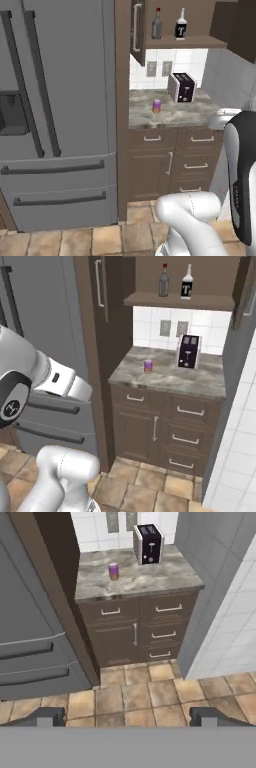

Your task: Sort all alcoholic drinks to one cabinet, and non-alcoholic drinks to the other.

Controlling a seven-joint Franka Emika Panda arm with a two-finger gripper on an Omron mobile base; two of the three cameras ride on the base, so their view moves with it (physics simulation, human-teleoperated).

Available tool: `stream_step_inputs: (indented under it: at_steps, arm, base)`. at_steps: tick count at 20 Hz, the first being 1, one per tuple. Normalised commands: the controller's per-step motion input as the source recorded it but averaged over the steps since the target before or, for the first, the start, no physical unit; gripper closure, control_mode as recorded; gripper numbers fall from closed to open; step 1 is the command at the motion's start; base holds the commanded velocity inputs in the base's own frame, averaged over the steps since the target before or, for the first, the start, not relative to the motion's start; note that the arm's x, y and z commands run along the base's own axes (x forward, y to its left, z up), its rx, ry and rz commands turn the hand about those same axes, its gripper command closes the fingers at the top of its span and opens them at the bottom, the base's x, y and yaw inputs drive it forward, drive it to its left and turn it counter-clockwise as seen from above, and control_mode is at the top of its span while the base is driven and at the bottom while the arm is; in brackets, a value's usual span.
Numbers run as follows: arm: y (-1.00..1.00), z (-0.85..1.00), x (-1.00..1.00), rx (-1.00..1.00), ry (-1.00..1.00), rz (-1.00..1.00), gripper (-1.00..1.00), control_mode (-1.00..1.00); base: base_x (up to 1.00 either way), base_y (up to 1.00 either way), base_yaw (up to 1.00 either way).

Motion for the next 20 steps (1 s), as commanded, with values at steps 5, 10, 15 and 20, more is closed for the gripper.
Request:
stream_step_inputs:
  at_steps: [5,10,15,20]
  arm:
    - [0.00,0.00,0.00,0.00,0.00,0.00,-1.00,1.00]
    - [0.00,0.00,0.00,0.00,0.00,0.00,-1.00,1.00]
    - [0.00,0.00,0.00,0.00,0.00,0.00,-1.00,1.00]
    - [0.00,0.00,0.00,0.00,0.00,0.00,-1.00,1.00]
  base:
    - [0.99,-0.74,0.07]
    - [1.00,-0.46,0.07]
    - [0.77,-0.11,0.09]
    - [0.47,-0.09,0.09]
